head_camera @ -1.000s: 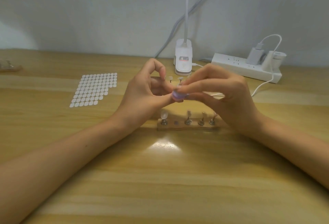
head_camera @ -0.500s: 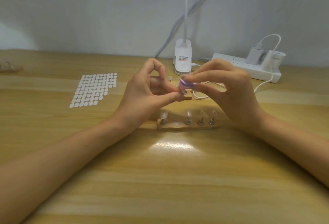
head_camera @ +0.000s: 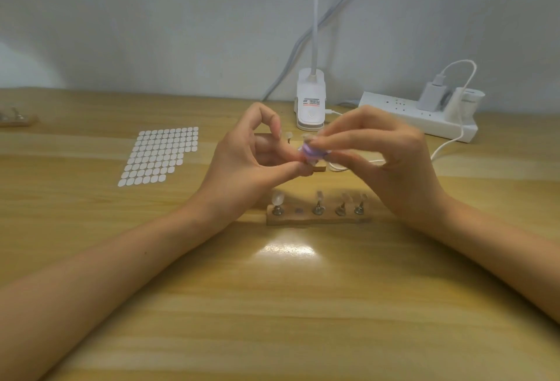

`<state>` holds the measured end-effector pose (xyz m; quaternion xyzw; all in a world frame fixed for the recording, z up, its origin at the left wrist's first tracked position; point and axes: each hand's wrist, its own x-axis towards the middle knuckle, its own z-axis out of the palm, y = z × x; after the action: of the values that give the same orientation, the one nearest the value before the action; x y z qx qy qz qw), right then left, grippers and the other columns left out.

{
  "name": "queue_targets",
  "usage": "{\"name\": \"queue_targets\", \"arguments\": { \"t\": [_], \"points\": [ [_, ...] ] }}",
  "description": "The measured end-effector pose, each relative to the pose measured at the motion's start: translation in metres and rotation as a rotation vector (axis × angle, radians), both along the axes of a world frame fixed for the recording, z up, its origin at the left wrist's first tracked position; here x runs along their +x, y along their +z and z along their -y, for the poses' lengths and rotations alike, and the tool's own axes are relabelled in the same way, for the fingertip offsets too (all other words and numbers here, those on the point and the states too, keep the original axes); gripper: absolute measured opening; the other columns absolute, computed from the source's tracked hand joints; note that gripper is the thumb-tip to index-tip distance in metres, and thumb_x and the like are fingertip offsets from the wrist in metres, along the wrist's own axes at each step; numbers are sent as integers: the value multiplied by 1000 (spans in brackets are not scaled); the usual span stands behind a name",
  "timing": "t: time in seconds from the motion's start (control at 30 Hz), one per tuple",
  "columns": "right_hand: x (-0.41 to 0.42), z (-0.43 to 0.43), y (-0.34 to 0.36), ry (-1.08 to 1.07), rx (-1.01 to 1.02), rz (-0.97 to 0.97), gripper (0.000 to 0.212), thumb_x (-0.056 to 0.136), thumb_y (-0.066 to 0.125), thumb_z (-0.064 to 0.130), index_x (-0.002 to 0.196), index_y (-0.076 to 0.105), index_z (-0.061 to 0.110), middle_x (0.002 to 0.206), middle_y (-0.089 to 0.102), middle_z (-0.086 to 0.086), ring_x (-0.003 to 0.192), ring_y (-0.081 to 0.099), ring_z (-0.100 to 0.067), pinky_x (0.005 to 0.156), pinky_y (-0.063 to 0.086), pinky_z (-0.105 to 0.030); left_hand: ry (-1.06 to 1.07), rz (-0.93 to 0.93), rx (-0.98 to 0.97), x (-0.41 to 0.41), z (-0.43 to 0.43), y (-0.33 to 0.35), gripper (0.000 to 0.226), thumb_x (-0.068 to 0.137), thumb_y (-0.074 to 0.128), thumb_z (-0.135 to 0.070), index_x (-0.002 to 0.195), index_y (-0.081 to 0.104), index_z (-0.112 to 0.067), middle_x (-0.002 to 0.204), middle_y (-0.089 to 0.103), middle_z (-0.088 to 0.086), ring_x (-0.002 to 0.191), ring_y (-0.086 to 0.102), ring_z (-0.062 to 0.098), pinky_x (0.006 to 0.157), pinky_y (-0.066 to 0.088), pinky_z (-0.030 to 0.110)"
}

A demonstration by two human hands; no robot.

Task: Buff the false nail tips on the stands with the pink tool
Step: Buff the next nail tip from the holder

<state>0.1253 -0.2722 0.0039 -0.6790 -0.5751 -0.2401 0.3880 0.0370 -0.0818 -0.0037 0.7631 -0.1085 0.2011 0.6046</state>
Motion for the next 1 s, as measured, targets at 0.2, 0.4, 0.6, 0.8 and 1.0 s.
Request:
{"name": "queue_targets", "arguments": {
  "t": [0.2, 0.4, 0.6, 0.8, 1.0],
  "points": [
    [9, 6, 0, -102, 38, -51, 27, 84, 76, 6, 111, 73, 10, 100, 69, -10, 93, 68, -19, 80, 56, -39, -11, 7, -9, -1, -1, 2, 45, 72, 81, -22, 94, 42, -17, 87, 79, 5, 85, 77, 21, 84, 61, 36],
    [5, 4, -3, -102, 89, -137, 23, 89, 69, 15, 111, 69, 18, 100, 68, -6, 93, 66, -16, 81, 55, -34, 45, 4, 39, -1, -3, 2, 41, 75, 82, -25, 104, 53, -24, 88, 79, -3, 84, 75, 15, 74, 56, 25],
    [2, 2, -7, -52, 78, -244, 22, 89, 67, 16, 111, 70, 15, 103, 69, -7, 96, 67, -20, 78, 57, -43, 118, -8, 29, 0, -4, 0, 38, 78, 84, -15, 105, 56, -20, 88, 78, -4, 83, 74, 14, 68, 58, 30],
    [1, 1, -8, -43, 81, -275, 23, 89, 67, 17, 112, 69, 20, 106, 69, -2, 98, 67, -20, 79, 59, -39, 93, 3, -1, -1, -3, 2, 42, 82, 80, -5, 112, 55, -19, 87, 78, 1, 81, 76, 16, 54, 57, 25],
    [-3, -3, -3, 2, 20, -123, 25, 88, 68, 18, 113, 67, 19, 103, 69, -7, 97, 66, -21, 83, 56, -36, 113, 50, 61, -1, -1, 4, 49, 79, 82, -10, 117, 51, -18, 84, 78, 0, 76, 75, 11, 54, 57, 25]
  ]
}}
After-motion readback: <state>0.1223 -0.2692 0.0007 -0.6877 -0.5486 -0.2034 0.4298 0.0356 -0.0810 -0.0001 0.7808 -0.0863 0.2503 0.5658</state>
